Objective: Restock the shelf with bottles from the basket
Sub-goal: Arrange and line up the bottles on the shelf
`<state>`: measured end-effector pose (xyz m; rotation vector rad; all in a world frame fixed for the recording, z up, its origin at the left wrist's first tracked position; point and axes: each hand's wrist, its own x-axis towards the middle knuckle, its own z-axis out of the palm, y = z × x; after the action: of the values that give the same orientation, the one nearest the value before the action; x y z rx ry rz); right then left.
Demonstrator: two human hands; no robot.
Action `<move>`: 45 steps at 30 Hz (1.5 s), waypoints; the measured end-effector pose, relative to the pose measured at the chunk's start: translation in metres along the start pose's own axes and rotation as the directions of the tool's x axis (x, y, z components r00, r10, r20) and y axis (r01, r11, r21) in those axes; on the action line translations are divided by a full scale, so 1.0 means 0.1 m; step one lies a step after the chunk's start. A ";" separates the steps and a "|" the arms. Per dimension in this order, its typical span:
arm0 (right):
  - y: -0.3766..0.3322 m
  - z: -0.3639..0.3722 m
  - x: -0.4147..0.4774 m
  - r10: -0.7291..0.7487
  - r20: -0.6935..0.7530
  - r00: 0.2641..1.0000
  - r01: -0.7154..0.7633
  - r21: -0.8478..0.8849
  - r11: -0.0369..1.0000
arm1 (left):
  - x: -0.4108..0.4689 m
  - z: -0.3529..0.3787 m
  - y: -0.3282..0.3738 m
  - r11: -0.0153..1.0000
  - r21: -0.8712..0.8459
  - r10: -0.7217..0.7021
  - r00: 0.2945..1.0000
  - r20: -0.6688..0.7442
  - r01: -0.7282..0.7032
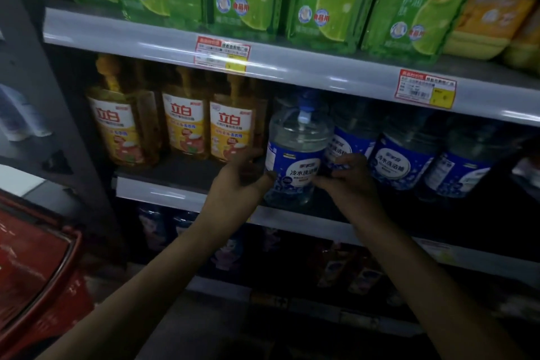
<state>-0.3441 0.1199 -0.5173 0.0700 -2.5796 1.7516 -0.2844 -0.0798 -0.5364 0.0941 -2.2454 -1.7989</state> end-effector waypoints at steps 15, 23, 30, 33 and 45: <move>0.29 0.06 0.26 -0.016 0.213 0.977 -0.003 0.091 0.996 | 0.27 0.38 -0.22 0.983 -0.184 -0.059 0.982 -0.180 0.025; 0.45 0.16 0.28 -0.056 0.144 0.988 0.037 0.129 0.991 | 0.17 0.56 -0.27 0.991 -0.129 0.004 0.966 -0.259 -0.038; 0.48 0.30 0.21 -0.089 -0.030 0.996 0.090 0.032 0.995 | 0.32 0.49 -0.27 0.991 -0.126 0.022 0.983 -0.182 -0.045; 0.48 0.35 0.17 -0.129 -0.079 0.989 0.124 -0.061 0.990 | 0.37 0.46 -0.30 0.992 -0.109 0.047 0.987 -0.151 -0.064; 0.59 0.21 0.26 -0.118 0.017 0.993 0.118 -0.027 0.993 | 0.32 0.46 -0.46 0.990 0.079 0.126 0.990 -0.068 -0.120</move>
<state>-0.3725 0.1216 -0.5787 0.2313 -2.5520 1.6804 -0.3319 -0.0535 -0.5842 0.0341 -2.2166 -1.6224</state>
